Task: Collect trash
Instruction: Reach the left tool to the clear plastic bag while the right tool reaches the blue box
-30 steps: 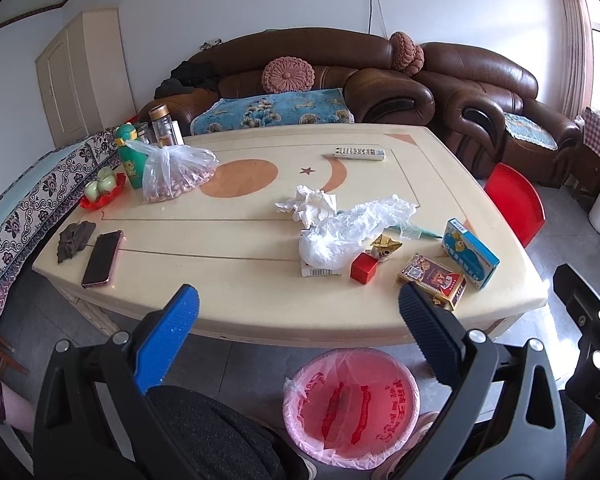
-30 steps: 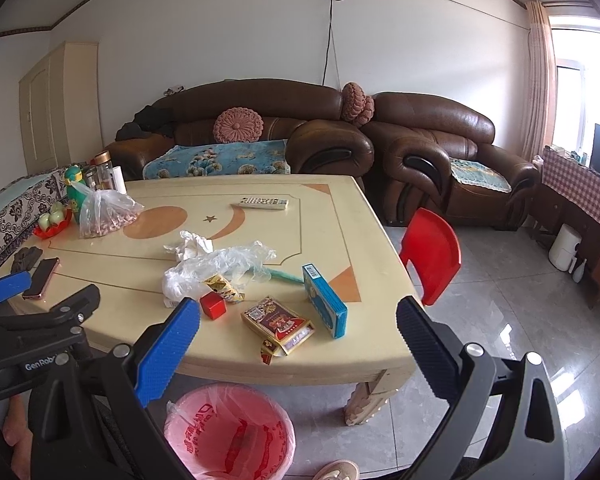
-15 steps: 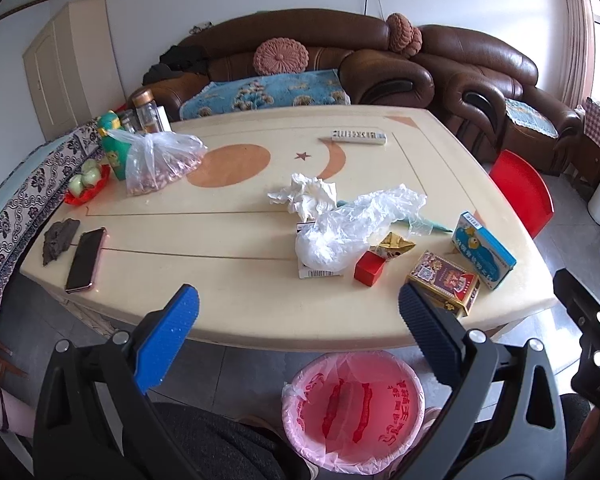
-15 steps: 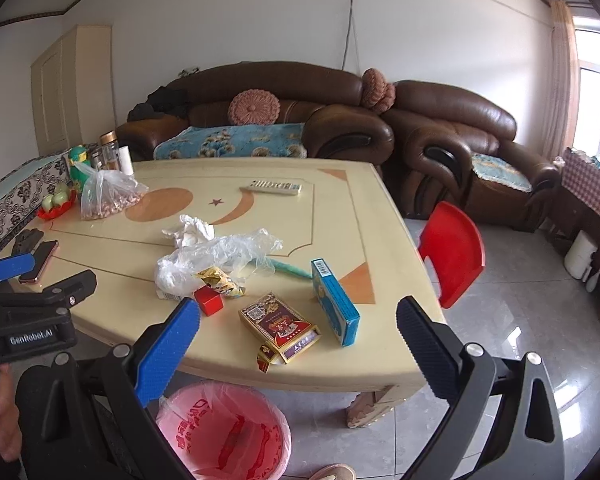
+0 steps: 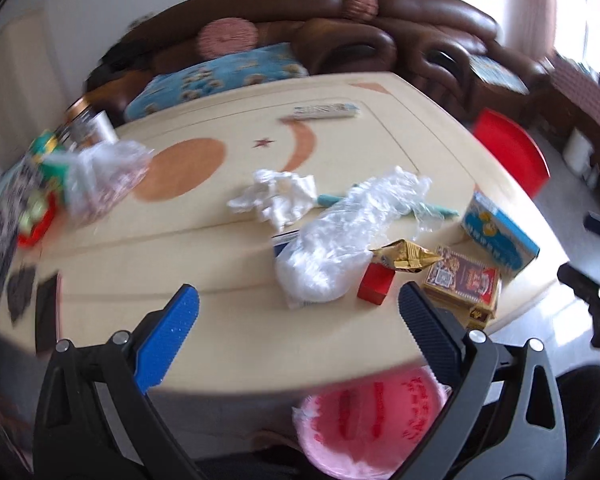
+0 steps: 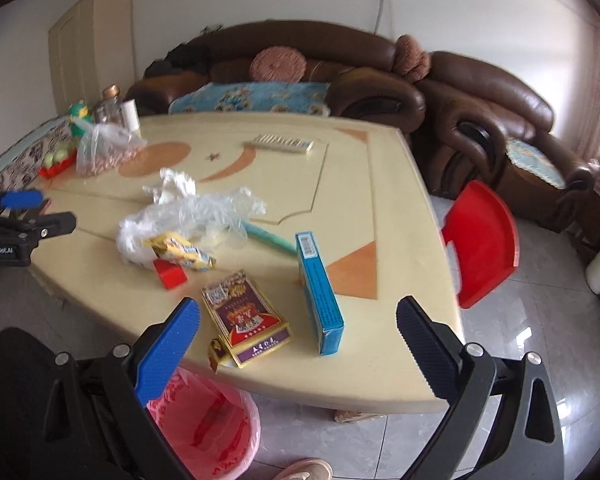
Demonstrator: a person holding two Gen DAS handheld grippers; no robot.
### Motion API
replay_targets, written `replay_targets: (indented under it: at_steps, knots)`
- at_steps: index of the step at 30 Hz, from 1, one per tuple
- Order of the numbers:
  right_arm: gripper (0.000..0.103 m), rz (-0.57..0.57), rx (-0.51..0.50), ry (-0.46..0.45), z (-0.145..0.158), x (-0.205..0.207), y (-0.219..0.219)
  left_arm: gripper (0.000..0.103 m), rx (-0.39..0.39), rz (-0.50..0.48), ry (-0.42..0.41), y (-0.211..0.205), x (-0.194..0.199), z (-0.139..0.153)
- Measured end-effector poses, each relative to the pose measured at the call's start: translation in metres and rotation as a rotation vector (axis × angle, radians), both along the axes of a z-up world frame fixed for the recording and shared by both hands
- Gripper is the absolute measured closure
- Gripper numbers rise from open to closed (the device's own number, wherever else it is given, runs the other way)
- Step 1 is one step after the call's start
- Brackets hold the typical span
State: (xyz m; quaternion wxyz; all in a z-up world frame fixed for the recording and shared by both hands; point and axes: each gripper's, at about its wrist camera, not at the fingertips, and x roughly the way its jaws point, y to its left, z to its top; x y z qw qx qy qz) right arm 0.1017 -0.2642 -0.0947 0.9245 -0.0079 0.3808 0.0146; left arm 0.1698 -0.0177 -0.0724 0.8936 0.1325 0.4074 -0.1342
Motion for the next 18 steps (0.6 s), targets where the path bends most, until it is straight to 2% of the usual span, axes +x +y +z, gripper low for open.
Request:
replay_targets:
  at_steps: [6, 12, 16, 18]
  knots:
    - [0.007, 0.055, -0.026, 0.011, -0.013, 0.022, -0.002, 0.005, 0.081, -0.137, 0.035, -0.016, 0.023, -0.028]
    - [0.007, 0.089, -0.013, 0.050, -0.028, 0.043, 0.003, 0.005, 0.042, -0.239, 0.070, -0.015, 0.034, -0.040]
    - [0.007, 0.082, 0.023, 0.066, -0.036, 0.051, -0.002, 0.005, 0.069, -0.299, 0.035, -0.017, 0.039, -0.046]
    - [0.007, 0.075, 0.047, 0.068, -0.040, 0.056, -0.005, 0.005, 0.054, -0.326, 0.026, -0.015, 0.043, -0.047]
